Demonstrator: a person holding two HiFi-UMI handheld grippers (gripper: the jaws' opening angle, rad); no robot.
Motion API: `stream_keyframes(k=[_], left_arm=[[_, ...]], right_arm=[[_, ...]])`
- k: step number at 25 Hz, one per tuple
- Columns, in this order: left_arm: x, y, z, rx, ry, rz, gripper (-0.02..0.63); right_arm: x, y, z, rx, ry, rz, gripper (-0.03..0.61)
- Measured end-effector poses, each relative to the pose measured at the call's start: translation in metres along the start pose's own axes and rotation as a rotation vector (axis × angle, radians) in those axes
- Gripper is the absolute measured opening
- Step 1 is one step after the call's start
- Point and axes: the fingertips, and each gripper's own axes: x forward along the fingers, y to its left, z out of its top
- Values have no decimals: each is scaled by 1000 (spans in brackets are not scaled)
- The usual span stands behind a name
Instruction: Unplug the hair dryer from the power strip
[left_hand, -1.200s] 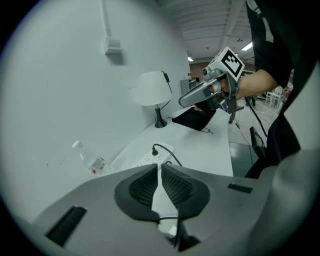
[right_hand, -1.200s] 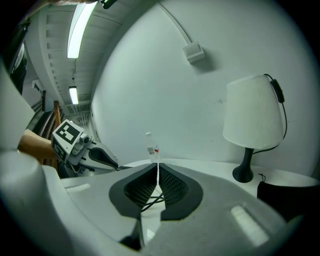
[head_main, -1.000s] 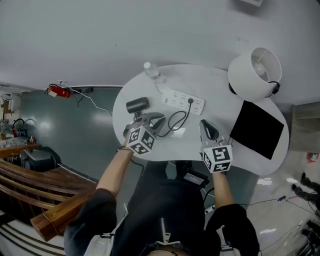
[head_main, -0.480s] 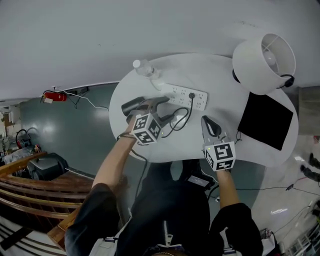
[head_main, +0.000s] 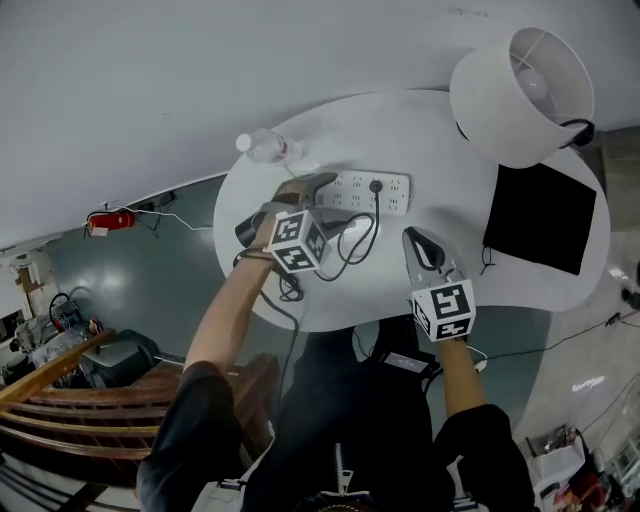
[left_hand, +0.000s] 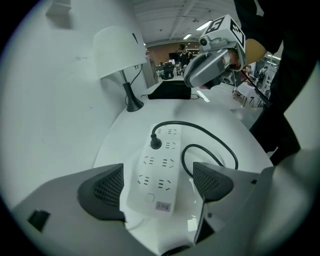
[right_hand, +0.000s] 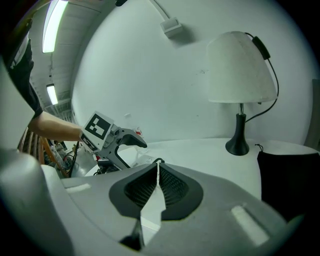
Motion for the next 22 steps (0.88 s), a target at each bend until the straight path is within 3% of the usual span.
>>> stream_keyframes(k=[4,10,22], left_arm=[[23,-2,-9,70,58,-62,413],[41,1,-8,96,106,-150,413],[65,-3,-22,139,197,-224,413]], right_arm=[[1,-5,-7,15,4,-17,6],[1,-15,-14,22,18,-40,6],[12,-16,-14,1,34,-18,6]])
